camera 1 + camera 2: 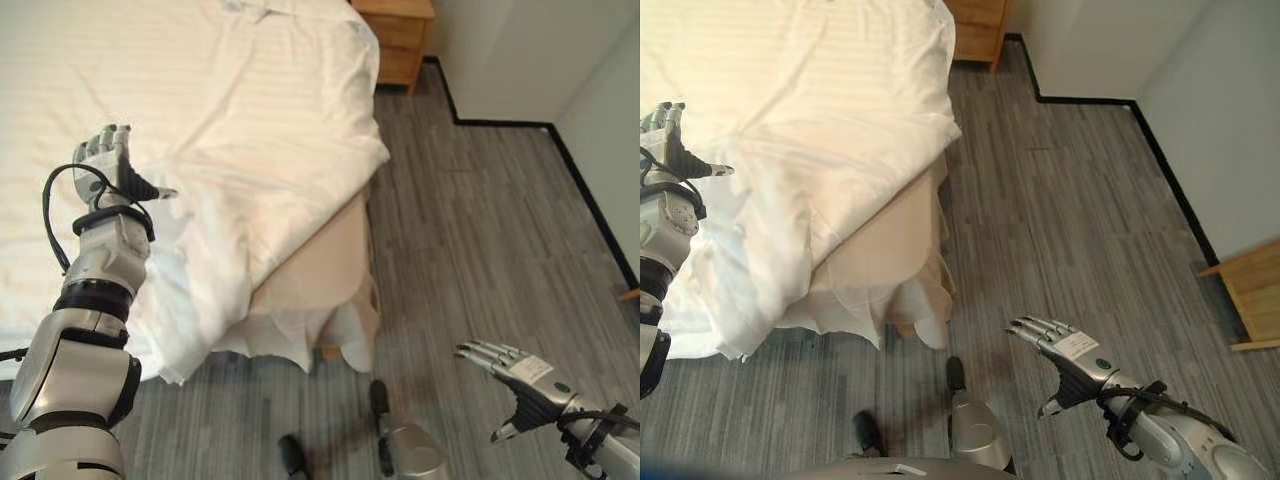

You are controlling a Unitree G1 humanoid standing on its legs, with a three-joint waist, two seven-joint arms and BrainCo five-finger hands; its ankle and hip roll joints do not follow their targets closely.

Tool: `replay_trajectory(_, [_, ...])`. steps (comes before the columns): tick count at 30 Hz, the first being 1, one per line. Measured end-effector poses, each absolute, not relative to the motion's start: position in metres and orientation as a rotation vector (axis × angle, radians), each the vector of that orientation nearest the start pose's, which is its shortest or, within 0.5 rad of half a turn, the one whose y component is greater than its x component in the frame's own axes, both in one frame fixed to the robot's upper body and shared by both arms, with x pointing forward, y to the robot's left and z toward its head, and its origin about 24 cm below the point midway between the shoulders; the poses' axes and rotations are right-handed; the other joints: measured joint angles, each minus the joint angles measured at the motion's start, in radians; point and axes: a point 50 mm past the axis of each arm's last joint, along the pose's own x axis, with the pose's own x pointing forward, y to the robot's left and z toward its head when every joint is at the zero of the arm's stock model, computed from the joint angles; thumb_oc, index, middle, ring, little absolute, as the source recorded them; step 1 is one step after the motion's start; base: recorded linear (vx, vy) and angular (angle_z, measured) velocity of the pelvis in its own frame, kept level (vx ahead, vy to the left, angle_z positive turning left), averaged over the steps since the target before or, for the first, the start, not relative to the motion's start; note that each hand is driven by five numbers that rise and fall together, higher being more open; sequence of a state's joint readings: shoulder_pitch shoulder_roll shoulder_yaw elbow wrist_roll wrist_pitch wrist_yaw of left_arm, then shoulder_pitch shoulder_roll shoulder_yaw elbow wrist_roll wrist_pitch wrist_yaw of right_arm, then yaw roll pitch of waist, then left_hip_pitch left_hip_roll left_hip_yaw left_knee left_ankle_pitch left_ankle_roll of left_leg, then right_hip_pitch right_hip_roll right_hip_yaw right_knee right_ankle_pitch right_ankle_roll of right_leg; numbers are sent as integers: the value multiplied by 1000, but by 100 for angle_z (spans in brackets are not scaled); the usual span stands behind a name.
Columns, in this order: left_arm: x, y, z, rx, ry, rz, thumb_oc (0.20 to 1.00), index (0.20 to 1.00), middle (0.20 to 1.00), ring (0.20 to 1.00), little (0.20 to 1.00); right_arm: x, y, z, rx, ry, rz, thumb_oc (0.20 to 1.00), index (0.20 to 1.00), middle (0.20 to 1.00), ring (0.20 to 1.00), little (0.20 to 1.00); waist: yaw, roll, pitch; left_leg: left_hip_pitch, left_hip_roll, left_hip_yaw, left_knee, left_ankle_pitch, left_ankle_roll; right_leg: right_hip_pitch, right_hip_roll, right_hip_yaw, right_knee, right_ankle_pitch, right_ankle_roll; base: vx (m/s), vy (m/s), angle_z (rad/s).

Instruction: Making the bed.

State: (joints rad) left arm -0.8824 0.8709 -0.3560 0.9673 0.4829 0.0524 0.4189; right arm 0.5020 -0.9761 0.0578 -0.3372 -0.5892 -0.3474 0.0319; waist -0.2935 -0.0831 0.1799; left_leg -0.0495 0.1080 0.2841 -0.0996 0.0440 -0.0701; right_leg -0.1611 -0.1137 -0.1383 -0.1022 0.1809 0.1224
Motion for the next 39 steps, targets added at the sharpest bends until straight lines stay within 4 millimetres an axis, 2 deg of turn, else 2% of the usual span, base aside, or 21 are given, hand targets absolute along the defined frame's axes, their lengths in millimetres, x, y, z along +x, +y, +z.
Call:
replay_trajectory(2, [352, 358, 195, 1447, 37, 652, 1000, 1000, 1000, 1000, 1000, 149, -233, 70, -1390, -105, 664, 1000, 1000, 1000, 1000, 1000, -2, 21, -12, -39, 10, -18, 0, -7, -23, -37, 9, -4, 0, -3, -4, 46, -92, 7])
replay_trajectory(4, [349, 364, 191, 1453, 73, 662, 1000, 1000, 1000, 1000, 1000, 145, -235, 66, -1388, -82, 682, 1000, 1000, 1000, 1000, 1000, 0, 26, -16, -67, 12, -20, 0, -2, -27, -63, 11, -4, 0, 1, -8, 19, -50, 3])
replay_trajectory(7, [346, 372, 190, 1466, 110, 675, 1000, 1000, 1000, 1000, 1000, 140, -238, 64, -1389, -59, 698, 1000, 1000, 1000, 1000, 1000, 4, 27, -22, -120, 21, -24, 0, 9, -33, -110, 19, -6, 0, 6, -15, -15, -105, 1])
replay_trajectory(11, [325, 407, 201, 1488, 216, 780, 1000, 1000, 1000, 1000, 1000, 139, -235, 65, -1372, -85, 694, 1000, 1000, 1000, 1000, 1000, -3, 27, -14, -223, 26, -21, 5, 46, -38, -223, 29, -2, 0, 39, -38, -81, -65, -5])
replay_trajectory(14, [320, 413, 194, 1495, 262, 772, 1000, 1000, 1000, 1000, 1000, 139, -233, 67, -1354, -100, 688, 1000, 1000, 1000, 1000, 1000, -3, 31, -2, -253, 29, -22, 0, 54, -39, -251, 33, -6, 0, 40, -40, -25, 9, 2])
replay_trajectory(15, [318, 415, 191, 1476, 278, 773, 445, 445, 445, 445, 445, 137, -232, 67, -1331, -101, 694, 1000, 1000, 1000, 1000, 1000, -2, 38, 6, -269, 28, -21, 0, 54, -41, -269, 34, -1, -1, 38, -36, -92, -4, -5])
replay_trajectory(16, [311, 424, 198, 1440, 283, 798, 200, 200, 200, 200, 200, 135, -230, 66, -1280, -94, 689, 1000, 1000, 1000, 1000, 1000, -3, 44, 3, -336, 27, -14, 0, 57, -42, -343, 30, 10, -1, 41, -18, -44, -8, -11])
replay_trajectory(18, [307, 431, 213, 1400, 265, 838, 200, 200, 200, 200, 200, 135, -228, 59, -1260, -66, 717, 1000, 1000, 1000, 1000, 1000, 5, 45, 17, -400, 22, 7, 6, 72, -37, -419, 28, 32, 0, 72, -24, -26, 5, -21])
replay_trajectory(22, [312, 427, 225, 1382, 224, 837, 213, 213, 213, 213, 213, 137, -230, 41, -1226, 4, 737, 1000, 1000, 1000, 1000, 1000, 30, 54, 27, -398, 29, 30, 5, 69, -41, -428, 37, 47, 0, 79, -28, 7, 26, -17])
replay_trajectory(23, [316, 423, 228, 1370, 213, 828, 322, 322, 322, 322, 322, 138, -231, 42, -1236, 6, 735, 1000, 1000, 1000, 1000, 1000, 33, 54, 27, -389, 29, 33, 5, 69, -41, -421, 39, 52, 0, 80, -29, -69, -15, -11])
replay_trajectory(24, [318, 421, 228, 1365, 211, 818, 338, 338, 338, 338, 338, 140, -231, 43, -1243, 1, 738, 1000, 1000, 1000, 1000, 1000, 32, 53, 27, -381, 28, 33, 5, 69, -41, -414, 41, 52, 0, 80, -28, -60, 4, -6])
replay_trajectory(25, [322, 417, 228, 1354, 216, 805, 404, 404, 404, 404, 404, 142, -231, 48, -1252, -15, 736, 1000, 1000, 1000, 1000, 1000, 27, 53, 28, -363, 28, 36, 6, 69, -42, -396, 42, 48, 1, 80, -29, -73, -8, -2])
replay_trajectory(28, [324, 415, 228, 1342, 224, 799, 467, 467, 467, 467, 467, 143, -226, 61, -1248, -68, 741, 1000, 1000, 1000, 1000, 1000, 19, 51, 28, -314, 28, 35, 5, 65, -46, -348, 41, 48, 0, 78, -28, 35, 50, 1])
replay_trajectory(30, [338, 399, 227, 1359, 182, 739, 539, 539, 539, 539, 539, 138, -227, 65, -1226, -61, 732, 1000, 1000, 1000, 1000, 1000, 27, 52, 30, -266, 24, 30, 4, 60, -48, -292, 36, 38, 1, 69, -30, 35, 46, 14])
replay_trajectory(32, [358, 366, 229, 1349, 53, 639, 416, 416, 416, 416, 416, 130, -230, 64, -1199, -34, 740, 1000, 1000, 1000, 1000, 1000, 29, 53, 23, -205, 19, 16, 0, 37, -54, -221, 26, 28, 0, 29, -19, 68, 73, 25])
replay_trajectory(33, [366, 352, 227, 1336, 12, 600, 304, 304, 304, 304, 304, 127, -232, 61, -1192, -12, 745, 1000, 1000, 1000, 1000, 1000, 31, 57, 19, -187, 17, 10, 0, 34, -50, -201, 20, 24, 0, 23, -21, 55, 75, 22])
replay_trajectory(34, [375, 328, 222, 1308, -50, 540, 250, 250, 250, 250, 250, 121, -234, 56, -1179, 20, 753, 1000, 1000, 1000, 1000, 1000, 33, 64, 14, -167, 10, 6, 0, 30, -46, -177, 12, 20, 0, 20, -20, 32, 78, 14])
replay_trajectory(35, [380, 309, 215, 1276, -106, 488, 250, 250, 250, 250, 250, 117, -236, 50, -1168, 51, 763, 1000, 1000, 1000, 1000, 1000, 35, 69, 7, -149, 5, 5, 0, 25, -44, -160, 7, 20, 0, 17, -16, 17, 78, 4])
replay_trajectory(36, [384, 286, 200, 1233, -153, 420, 313, 313, 313, 313, 313, 112, -238, 43, -1159, 87, 779, 1000, 1000, 1000, 1000, 1000, 36, 74, -9, -129, -1, 5, 0, 17, -40, -142, 3, 24, 0, 15, -13, -15, 120, -9])
replay_trajectory(37, [380, 248, 156, 1145, -177, 283, 319, 319, 319, 319, 319, 105, -243, 31, -1138, 150, 782, 1000, 1000, 1000, 1000, 1000, 31, 85, -51, -98, -8, 10, 0, 5, -33, -114, 0, 33, 0, 13, -2, -20, 112, -15])
replay_trajectory(39, [370, 225, 113, 1089, -125, 176, 322, 322, 322, 322, 322, 98, -246, 20, -1122, 198, 790, 1000, 1000, 1000, 1000, 1000, 19, 83, -75, -61, -11, 17, 0, -1, -31, -80, -5, 37, 0, 13, 0, 4, 108, -13])
